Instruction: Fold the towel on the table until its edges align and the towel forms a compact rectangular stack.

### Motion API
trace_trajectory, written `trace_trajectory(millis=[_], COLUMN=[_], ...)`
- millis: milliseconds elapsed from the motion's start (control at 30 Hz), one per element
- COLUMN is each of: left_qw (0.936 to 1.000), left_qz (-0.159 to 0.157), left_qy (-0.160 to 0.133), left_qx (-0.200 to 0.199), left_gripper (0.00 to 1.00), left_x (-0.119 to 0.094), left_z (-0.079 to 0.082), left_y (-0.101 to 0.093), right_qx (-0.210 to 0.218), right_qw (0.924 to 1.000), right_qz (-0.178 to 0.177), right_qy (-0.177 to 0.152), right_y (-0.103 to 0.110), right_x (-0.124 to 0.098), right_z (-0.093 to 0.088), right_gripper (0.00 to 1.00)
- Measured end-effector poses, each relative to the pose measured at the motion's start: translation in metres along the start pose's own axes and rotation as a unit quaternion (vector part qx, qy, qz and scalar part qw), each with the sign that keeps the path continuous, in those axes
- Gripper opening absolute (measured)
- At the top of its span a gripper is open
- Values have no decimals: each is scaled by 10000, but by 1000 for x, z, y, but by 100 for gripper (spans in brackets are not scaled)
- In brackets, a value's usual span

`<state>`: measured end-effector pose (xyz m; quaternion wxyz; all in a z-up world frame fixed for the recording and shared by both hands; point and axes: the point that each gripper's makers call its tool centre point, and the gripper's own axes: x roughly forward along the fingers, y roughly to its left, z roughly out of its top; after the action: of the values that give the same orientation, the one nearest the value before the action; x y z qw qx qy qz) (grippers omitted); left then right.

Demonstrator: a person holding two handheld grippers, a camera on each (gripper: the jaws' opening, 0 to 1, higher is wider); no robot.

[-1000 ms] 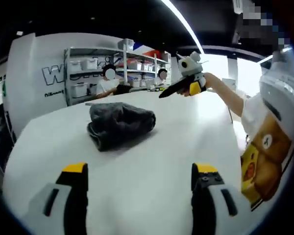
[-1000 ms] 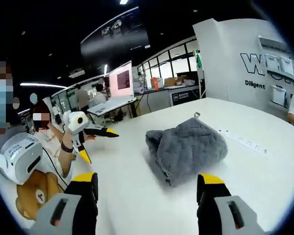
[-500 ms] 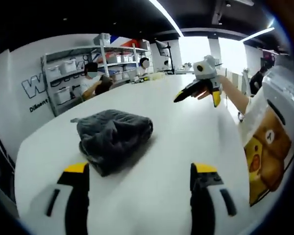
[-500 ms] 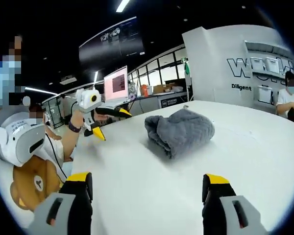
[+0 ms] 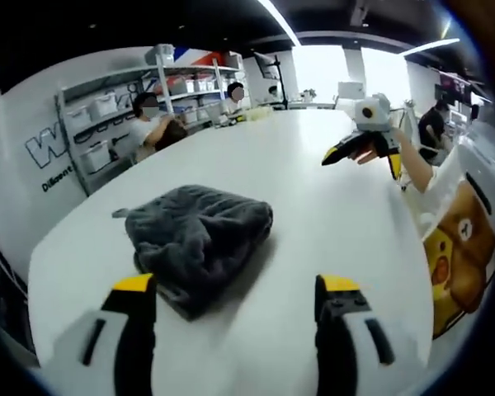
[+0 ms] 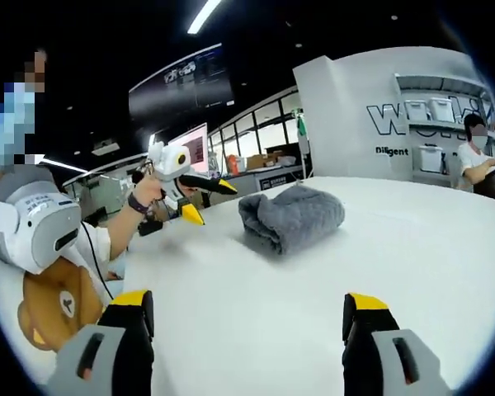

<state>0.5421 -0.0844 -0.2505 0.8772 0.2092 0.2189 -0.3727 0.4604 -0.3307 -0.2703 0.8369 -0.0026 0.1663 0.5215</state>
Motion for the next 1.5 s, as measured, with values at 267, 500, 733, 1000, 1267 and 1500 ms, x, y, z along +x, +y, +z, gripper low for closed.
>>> trace_trajectory(millis=[267,500,733,1000,1267,1500], left_qw=[9993,9981,9963,9942,9925,9926], left_qz=[-195,-406,-380,-590,-561,-550], left_qy=[281,284,343,463,493,529], left_qx=[154,367,692,768,965,944], left_gripper=[77,65,59,43,20,14], left_x=[21,27,31,35,34,30], left_z=[5,13,15,10,10,6], left_y=[6,6,15,15,24,28], right_qx=[70,103,69,-122,-97,-99], right_qw=[9996,9990,9988,9977,9978,9980], right_qz=[-192,-259,-404,-663,-660,-631], right_qy=[-180,-349,-250,38,15,3], right_y=[0,3,-2,-12,-12,-11], right_x=[-13,-22,-24,-25,-25,-23], right_z=[-6,-8,-12,-20,-21,-21], right_gripper=[99,99,99,99,99,99])
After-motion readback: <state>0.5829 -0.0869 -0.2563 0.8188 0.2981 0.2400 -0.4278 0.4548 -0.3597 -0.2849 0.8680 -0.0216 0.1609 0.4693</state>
